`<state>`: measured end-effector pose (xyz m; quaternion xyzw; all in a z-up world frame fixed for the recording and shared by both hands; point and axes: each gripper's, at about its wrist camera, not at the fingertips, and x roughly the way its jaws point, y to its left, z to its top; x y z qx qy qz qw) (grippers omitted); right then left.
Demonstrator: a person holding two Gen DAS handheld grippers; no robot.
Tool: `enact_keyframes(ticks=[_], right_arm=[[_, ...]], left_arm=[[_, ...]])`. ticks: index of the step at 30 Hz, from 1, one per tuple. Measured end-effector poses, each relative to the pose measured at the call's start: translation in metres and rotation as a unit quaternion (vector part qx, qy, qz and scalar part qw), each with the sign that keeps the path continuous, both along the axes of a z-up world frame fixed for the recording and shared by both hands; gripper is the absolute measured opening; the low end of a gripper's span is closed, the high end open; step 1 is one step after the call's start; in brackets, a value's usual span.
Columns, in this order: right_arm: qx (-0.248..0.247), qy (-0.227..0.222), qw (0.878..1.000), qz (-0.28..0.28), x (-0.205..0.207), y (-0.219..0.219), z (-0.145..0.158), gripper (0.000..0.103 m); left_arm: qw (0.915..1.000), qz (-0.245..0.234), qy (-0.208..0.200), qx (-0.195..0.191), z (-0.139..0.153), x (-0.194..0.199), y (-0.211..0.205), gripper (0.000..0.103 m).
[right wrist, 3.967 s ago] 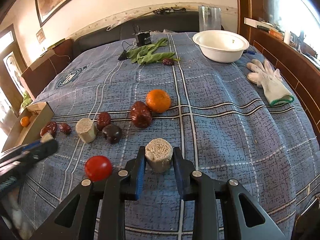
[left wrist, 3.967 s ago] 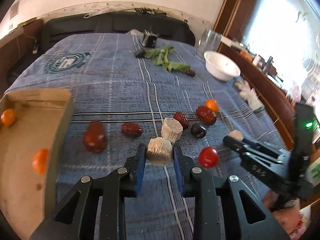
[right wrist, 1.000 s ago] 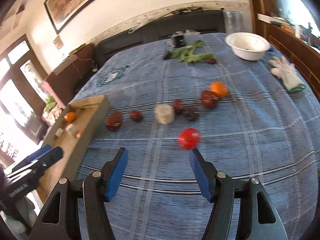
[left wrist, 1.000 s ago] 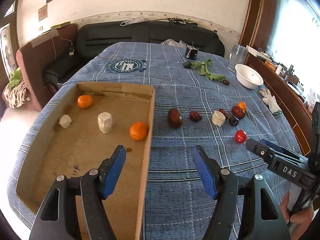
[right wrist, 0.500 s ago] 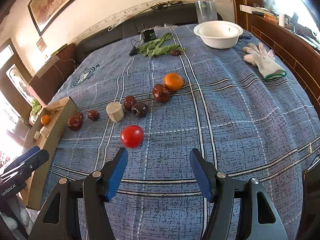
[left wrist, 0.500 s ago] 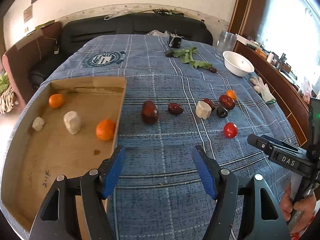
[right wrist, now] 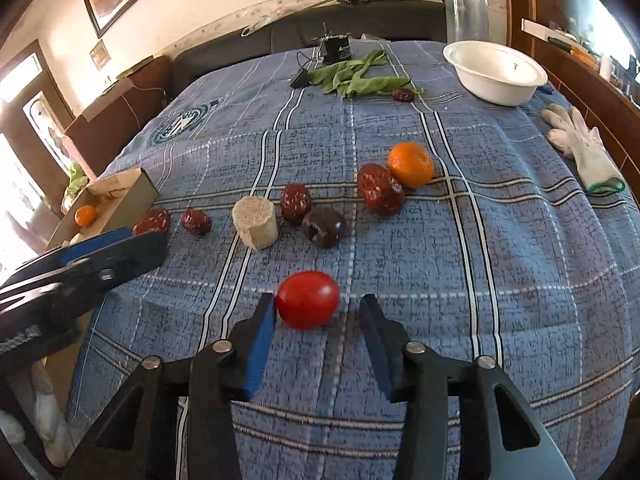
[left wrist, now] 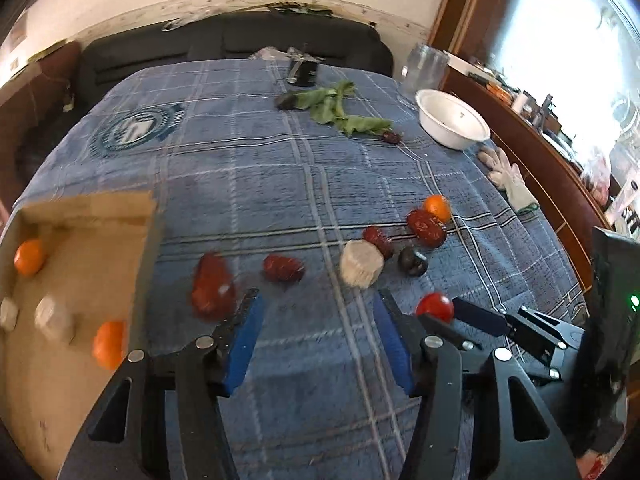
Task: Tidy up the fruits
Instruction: 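Grasp a white cylinder with the left gripper while the right gripper grasps the red tomato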
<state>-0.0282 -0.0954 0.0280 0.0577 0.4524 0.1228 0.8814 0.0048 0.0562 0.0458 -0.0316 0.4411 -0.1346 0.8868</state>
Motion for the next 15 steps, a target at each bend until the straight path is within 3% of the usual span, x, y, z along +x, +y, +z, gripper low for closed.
enact_keyframes(ticks=[6, 11, 13, 15], right_arm=[[0.014, -0.009, 1.000, 0.001, -0.001, -0.005, -0.001, 0.038], [0.007, -0.015, 1.000, 0.007, -0.002, -0.003, -0.001, 0.038], [0.011, -0.016, 1.000, 0.007, -0.002, -0.004, -0.001, 0.038], [0.013, -0.017, 1.000, 0.008, -0.003, -0.004, -0.001, 0.038]], left_arm=[[0.9990, -0.039, 0.003, 0.024, -0.015, 0.029, -0.026, 0.054], [0.9975, -0.058, 0.012, 0.039, -0.025, 0.038, -0.040, 0.046], [0.9967, -0.066, 0.021, 0.042, -0.032, 0.039, -0.044, 0.029], [0.9967, -0.066, 0.014, 0.044, -0.035, 0.038, -0.046, 0.029]])
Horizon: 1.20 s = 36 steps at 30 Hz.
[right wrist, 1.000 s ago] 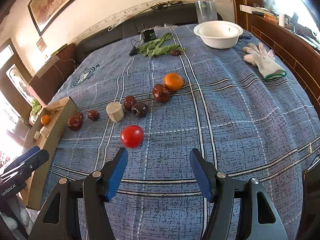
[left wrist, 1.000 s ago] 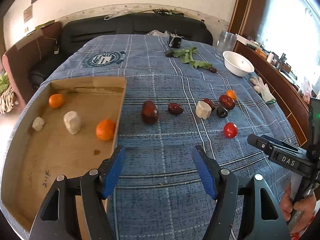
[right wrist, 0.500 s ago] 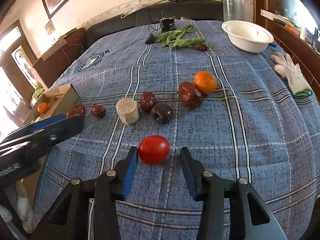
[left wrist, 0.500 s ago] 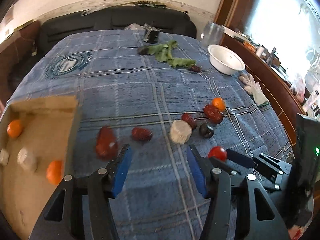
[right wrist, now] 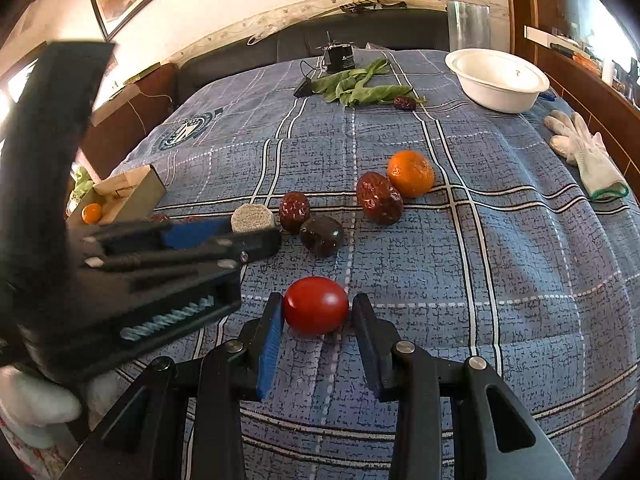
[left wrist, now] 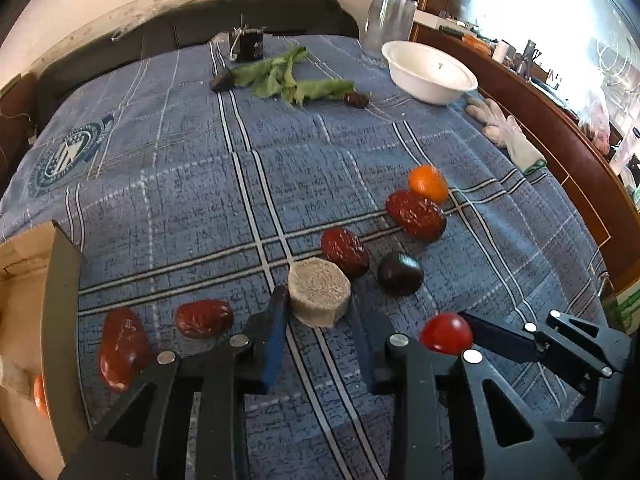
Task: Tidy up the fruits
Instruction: 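Grasp a white cylinder with the left gripper while the right gripper grasps the red tomato, then lower the white cylinder and red tomato into the box and open both grippers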
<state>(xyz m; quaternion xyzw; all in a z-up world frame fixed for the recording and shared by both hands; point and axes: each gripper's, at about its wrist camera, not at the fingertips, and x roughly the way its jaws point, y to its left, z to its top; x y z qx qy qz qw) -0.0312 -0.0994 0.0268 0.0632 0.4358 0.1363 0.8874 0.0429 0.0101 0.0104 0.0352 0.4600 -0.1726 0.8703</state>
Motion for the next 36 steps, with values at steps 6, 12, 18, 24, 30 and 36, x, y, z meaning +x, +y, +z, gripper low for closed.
enact_keyframes(ticks=[6, 12, 18, 24, 30, 36], right_arm=[[0.006, -0.004, 1.000, -0.002, -0.003, -0.002, 0.001, 0.035], [0.018, -0.015, 1.000, -0.007, -0.008, -0.006, 0.005, 0.035], [0.033, -0.008, 0.999, -0.002, -0.014, -0.002, 0.012, 0.035], [0.056, 0.001, 0.998, 0.032, -0.028, 0.021, 0.023, 0.035], [0.052, -0.014, 0.996, 0.066, -0.037, 0.059, 0.044, 0.035], [0.055, -0.013, 0.992, 0.112, -0.030, 0.112, 0.056, 0.035]], left_arm=[[0.9996, 0.020, -0.004, -0.018, 0.004, -0.007, 0.006, 0.029], [0.9983, 0.028, -0.019, -0.047, 0.027, -0.035, 0.022, 0.029], [0.9946, 0.057, -0.032, -0.080, 0.051, -0.070, 0.070, 0.029], [0.9825, 0.148, -0.045, -0.103, 0.056, -0.098, 0.153, 0.030], [0.9650, 0.227, -0.038, -0.125, 0.051, -0.112, 0.222, 0.030], [0.9582, 0.260, -0.030, -0.115, 0.047, -0.109, 0.259, 0.030]])
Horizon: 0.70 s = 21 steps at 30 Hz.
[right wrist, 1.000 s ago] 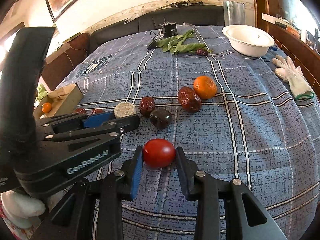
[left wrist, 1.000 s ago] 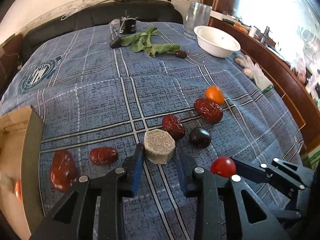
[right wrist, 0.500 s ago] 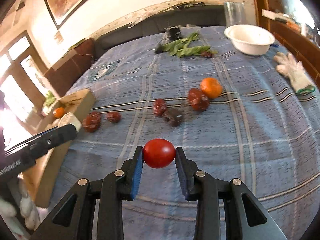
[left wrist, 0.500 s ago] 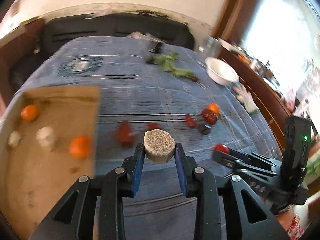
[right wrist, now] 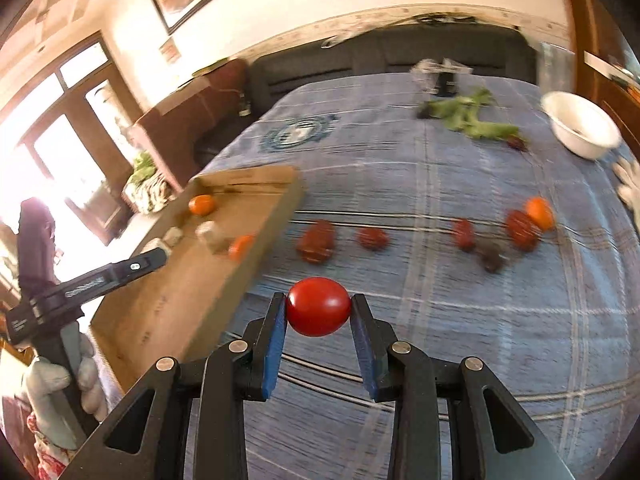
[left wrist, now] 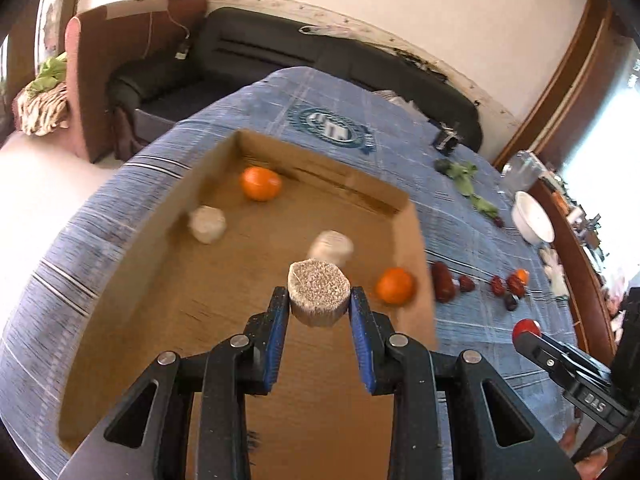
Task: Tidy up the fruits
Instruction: 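Lower the white cylinder and red tomato into the box and open both grippers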
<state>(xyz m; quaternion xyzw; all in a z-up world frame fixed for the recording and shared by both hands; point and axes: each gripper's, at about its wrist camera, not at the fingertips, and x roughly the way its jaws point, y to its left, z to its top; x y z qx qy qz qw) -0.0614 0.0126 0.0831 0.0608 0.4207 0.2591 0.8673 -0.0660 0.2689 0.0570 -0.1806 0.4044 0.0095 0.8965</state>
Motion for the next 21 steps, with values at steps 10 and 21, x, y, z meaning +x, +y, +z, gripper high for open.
enact_keyframes(ticks=[10, 21], right_arm=[[-0.037, 0.017, 0.996, 0.082, 0.024, 0.114, -0.015, 0.036], [-0.085, 0.023, 0.990, 0.107, 0.039, 0.166, -0.040, 0.037]], left_arm=[[0.9961, 0.013, 0.073, 0.047, -0.016, 0.035, 0.034, 0.030], [0.9944, 0.018, 0.102, 0.025, -0.028, 0.043, 0.046, 0.055]])
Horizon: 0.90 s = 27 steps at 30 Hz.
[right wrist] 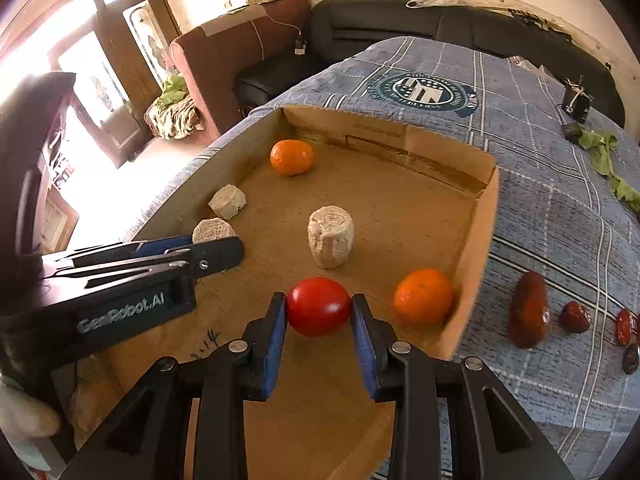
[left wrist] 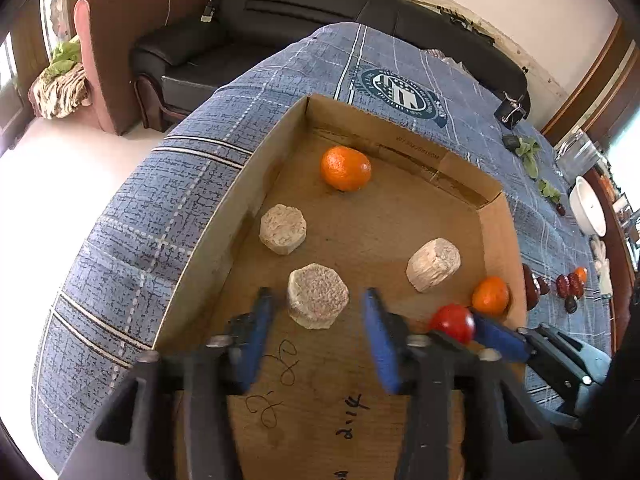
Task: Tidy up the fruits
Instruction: 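Lower the white cylinder and red tomato into the box and open both grippers, then move both grippers back over the remaining fruits on the table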
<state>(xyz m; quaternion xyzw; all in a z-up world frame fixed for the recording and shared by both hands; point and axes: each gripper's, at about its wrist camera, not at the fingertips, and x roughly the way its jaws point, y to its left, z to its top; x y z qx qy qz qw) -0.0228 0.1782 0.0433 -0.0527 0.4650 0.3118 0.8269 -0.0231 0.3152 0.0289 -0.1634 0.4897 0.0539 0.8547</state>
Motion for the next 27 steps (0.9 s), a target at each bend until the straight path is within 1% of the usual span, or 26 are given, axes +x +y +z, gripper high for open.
enact_keyframes(ticks=[4, 8, 10, 15, 18, 20, 24, 26, 27], right_arm=[[0.001, -0.012, 1.000, 0.001, -0.002, 0.003, 0.003, 0.037], [0.009, -0.026, 1.000, -0.004, -0.007, -0.005, 0.013, 0.039], [0.018, -0.032, 0.999, -0.008, -0.010, -0.012, 0.019, 0.042], [0.057, -0.038, 0.997, -0.023, -0.024, -0.049, 0.036, 0.042], [0.088, -0.027, 0.995, -0.047, -0.033, -0.078, 0.039, 0.042], [0.115, -0.007, 0.991, -0.061, -0.036, -0.097, 0.036, 0.042], [0.176, 0.042, 0.978, -0.101, -0.040, -0.147, 0.029, 0.042], [0.178, 0.043, 0.975, -0.125, -0.040, -0.171, 0.030, 0.045], [0.175, 0.040, 0.974, -0.136, -0.040, -0.184, 0.032, 0.049]], left_arm=[[0.9999, 0.000, -0.012, -0.012, 0.004, -0.004, 0.002, 0.055], [0.9991, 0.007, -0.029, -0.030, 0.013, -0.012, 0.002, 0.056], [0.9981, 0.015, -0.049, -0.033, 0.025, -0.021, 0.001, 0.057], [0.9947, 0.028, -0.095, -0.027, 0.050, -0.045, -0.008, 0.060], [0.9928, 0.028, -0.114, -0.025, 0.059, -0.058, -0.019, 0.061], [0.9916, 0.023, -0.124, -0.027, 0.064, -0.065, -0.031, 0.061], [0.9904, -0.001, -0.134, -0.033, 0.071, -0.072, -0.055, 0.061], [0.9900, -0.016, -0.136, -0.033, 0.074, -0.075, -0.069, 0.061], [0.9898, -0.024, -0.137, -0.032, 0.075, -0.076, -0.076, 0.061]])
